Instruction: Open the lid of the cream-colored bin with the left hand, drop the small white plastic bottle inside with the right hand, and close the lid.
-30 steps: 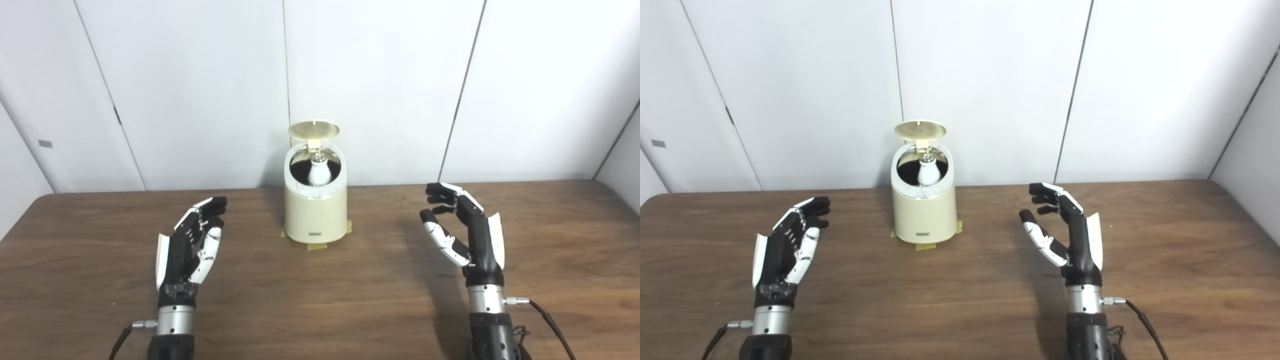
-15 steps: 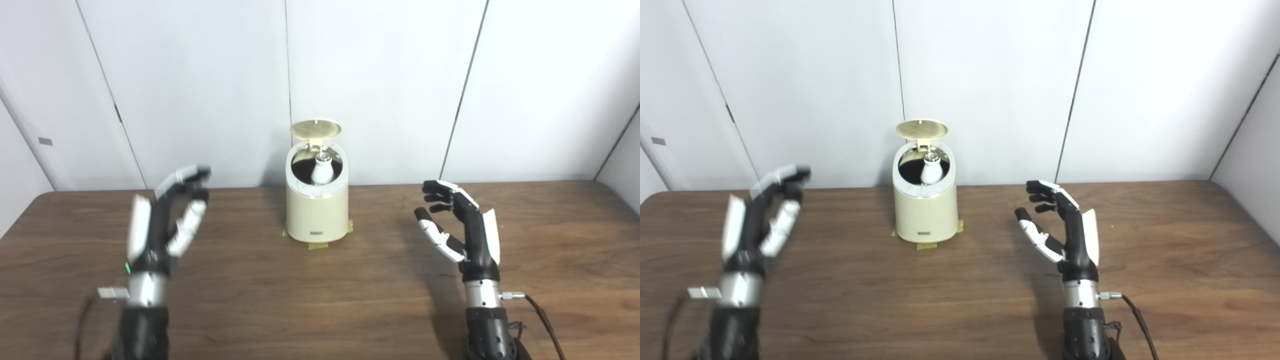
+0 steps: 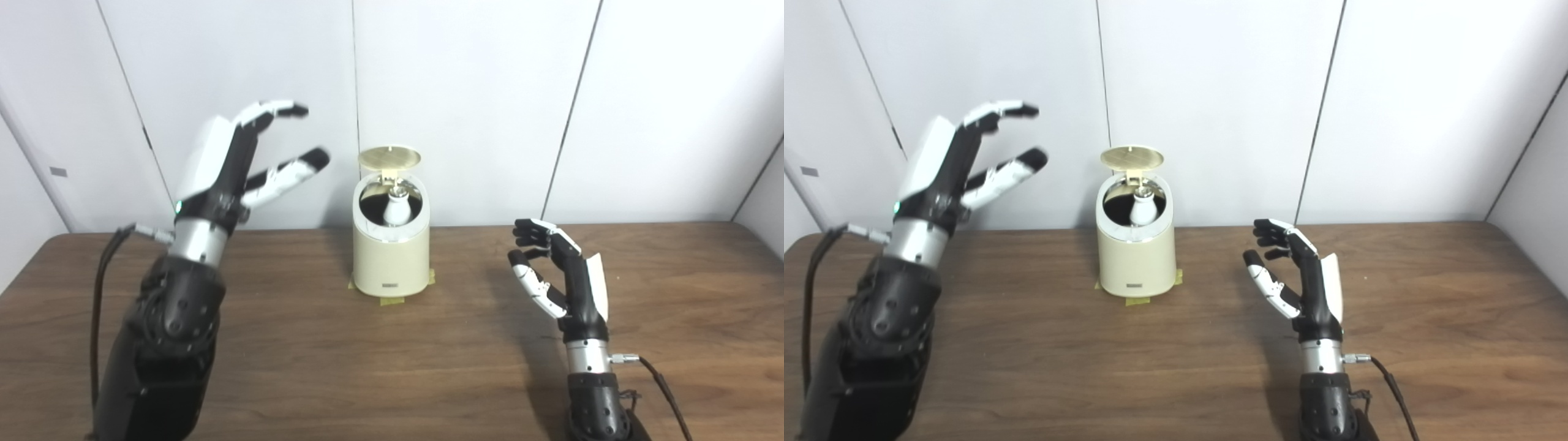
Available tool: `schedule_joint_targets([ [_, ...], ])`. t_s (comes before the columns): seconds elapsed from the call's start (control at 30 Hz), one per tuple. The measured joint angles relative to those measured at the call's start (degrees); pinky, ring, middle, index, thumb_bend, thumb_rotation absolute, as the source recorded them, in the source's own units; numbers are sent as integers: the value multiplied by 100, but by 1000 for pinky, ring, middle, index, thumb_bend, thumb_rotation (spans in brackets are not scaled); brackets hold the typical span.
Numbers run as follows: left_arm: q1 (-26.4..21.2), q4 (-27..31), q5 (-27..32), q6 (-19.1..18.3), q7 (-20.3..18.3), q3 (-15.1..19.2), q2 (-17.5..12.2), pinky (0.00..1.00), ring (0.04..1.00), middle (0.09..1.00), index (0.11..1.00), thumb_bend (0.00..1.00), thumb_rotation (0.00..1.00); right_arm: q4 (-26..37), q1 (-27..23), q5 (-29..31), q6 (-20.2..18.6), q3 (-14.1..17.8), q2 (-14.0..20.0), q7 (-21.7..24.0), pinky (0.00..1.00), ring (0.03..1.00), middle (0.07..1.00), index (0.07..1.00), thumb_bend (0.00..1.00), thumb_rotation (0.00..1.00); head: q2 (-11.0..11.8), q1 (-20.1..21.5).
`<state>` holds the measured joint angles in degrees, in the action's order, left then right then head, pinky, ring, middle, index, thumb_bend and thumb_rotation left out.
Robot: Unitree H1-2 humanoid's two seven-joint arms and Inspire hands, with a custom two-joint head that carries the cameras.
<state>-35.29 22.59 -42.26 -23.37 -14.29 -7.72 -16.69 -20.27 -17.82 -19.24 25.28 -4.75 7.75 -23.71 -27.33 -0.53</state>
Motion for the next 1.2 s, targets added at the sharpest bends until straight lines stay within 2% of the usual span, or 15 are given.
schedule_joint_targets([
  [0.1, -393, 3, -430, -165, -394, -326, 18, 1000, 972, 889, 851, 1000, 1000, 1, 1, 8, 0, 16, -5, 33, 550, 644, 675, 697, 236, 545, 0, 0],
  [0.23, -806, -131, -813, -269, -844, -595, 129, 1000, 994, 903, 866, 1000, 1000, -1, 1, -1, 0, 24, -8, 34, 565, 652, 679, 696, 227, 515, 18, 9],
  [0.43, -1309, -868, -1174, -305, -1478, -797, 238, 1000, 1000, 911, 888, 1000, 1000, -1, 3, -25, 1, 43, -16, 33, 556, 639, 673, 693, 226, 540, 44, 0],
  [0.83, -1415, -1526, -1277, -317, -1520, -852, 325, 1000, 1000, 914, 890, 1000, 1000, -1, 3, -41, 0, 52, -23, 36, 556, 644, 671, 691, 219, 488, 123, 53],
  [1.0, -1367, -1697, -1256, -317, -1506, -859, 387, 1000, 1000, 922, 898, 1000, 1000, -2, 2, -18, 0, 50, -24, 67, 564, 656, 683, 699, 253, 588, 141, 62],
  [1.2, -1367, -2074, -1219, -321, -1500, -842, 416, 1000, 1000, 902, 849, 990, 1000, -4, 2, 7, 1, 49, -24, 74, 563, 654, 680, 698, 260, 590, 141, 62],
])
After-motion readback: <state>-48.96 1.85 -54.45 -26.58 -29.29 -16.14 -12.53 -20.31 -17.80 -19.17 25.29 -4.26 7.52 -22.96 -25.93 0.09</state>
